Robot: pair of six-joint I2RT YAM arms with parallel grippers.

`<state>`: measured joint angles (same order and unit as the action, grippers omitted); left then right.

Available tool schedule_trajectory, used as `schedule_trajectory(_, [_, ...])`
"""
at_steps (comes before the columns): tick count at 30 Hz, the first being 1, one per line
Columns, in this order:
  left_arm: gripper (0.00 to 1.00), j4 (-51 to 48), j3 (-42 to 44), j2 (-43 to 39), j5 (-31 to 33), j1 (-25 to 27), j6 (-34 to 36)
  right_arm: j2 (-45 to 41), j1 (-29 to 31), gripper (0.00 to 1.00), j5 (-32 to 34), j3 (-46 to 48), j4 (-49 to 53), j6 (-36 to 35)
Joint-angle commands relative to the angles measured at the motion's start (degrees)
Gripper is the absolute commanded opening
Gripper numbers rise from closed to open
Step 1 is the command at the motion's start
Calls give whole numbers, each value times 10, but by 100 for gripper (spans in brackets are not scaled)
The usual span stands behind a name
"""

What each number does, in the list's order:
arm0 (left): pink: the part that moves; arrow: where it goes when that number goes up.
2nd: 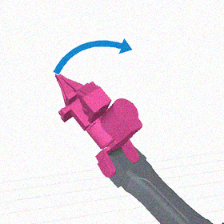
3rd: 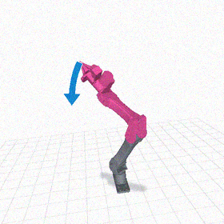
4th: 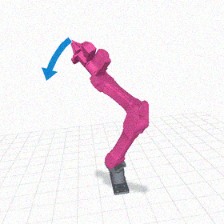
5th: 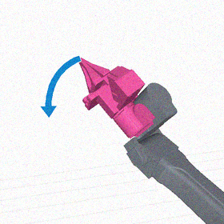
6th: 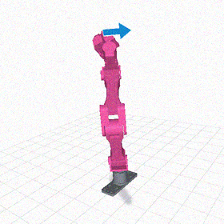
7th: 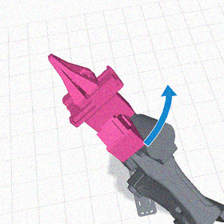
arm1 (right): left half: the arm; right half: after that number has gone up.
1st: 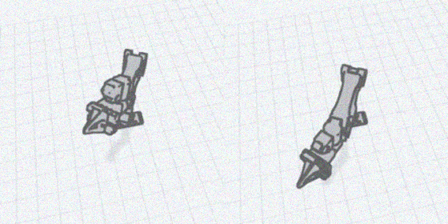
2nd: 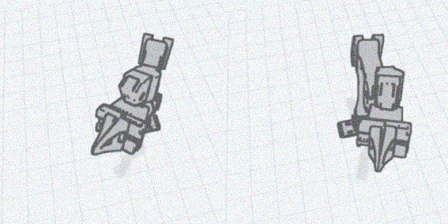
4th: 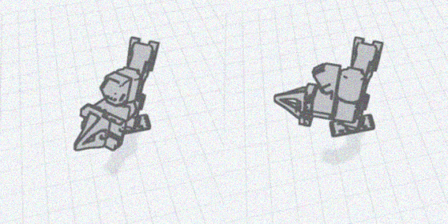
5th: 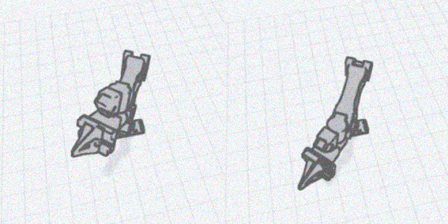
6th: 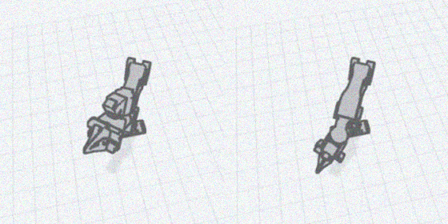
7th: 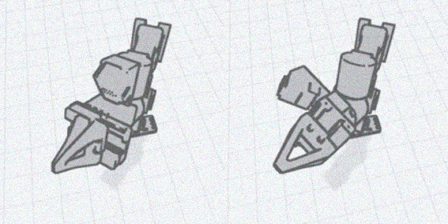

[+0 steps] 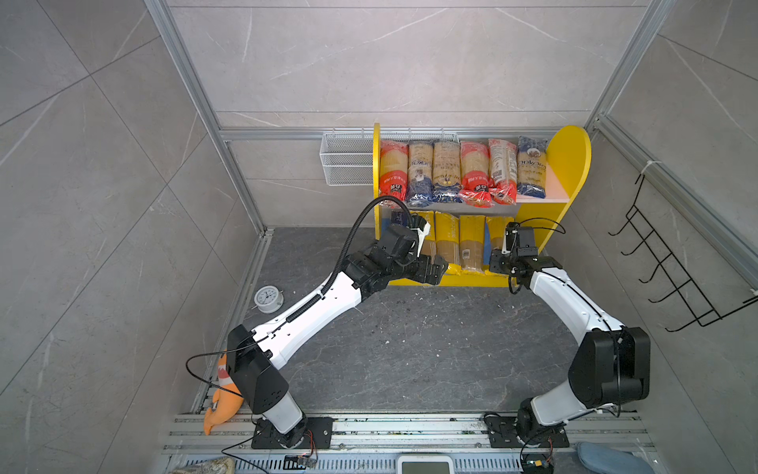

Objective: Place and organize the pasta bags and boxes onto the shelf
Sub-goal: 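Set the packet beside the others while the left gripper pushes the row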

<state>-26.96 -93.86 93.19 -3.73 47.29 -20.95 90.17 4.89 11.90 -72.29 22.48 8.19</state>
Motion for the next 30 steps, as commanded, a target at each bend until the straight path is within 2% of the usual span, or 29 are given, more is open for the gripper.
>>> schedule_trajectory(1, [100,6,-29,11,-19,-5,15,20,-2,0,28,-39,-93,-31])
schedule_trajectory(13, [100,-6,-44,20,-25,-9,21,86,-31,2,22,-81,-88,-17])
schedule_trajectory(14, [100,-7,-44,19,-25,-9,20,86,-34,5,18,-77,-89,-14])
schedule_trajectory(18, [100,-11,-42,18,-23,-10,18,82,-42,33,13,-60,-96,-1])
schedule_trajectory(24, [100,-14,-25,1,-16,-9,10,77,-46,37,22,-48,-81,8])
schedule_trajectory(28, [100,-13,-5,-17,-9,-9,4,66,-47,59,21,-33,-80,17])
schedule_trajectory(30, [100,-13,4,-27,-4,-10,2,59,-47,67,20,-24,-84,20])
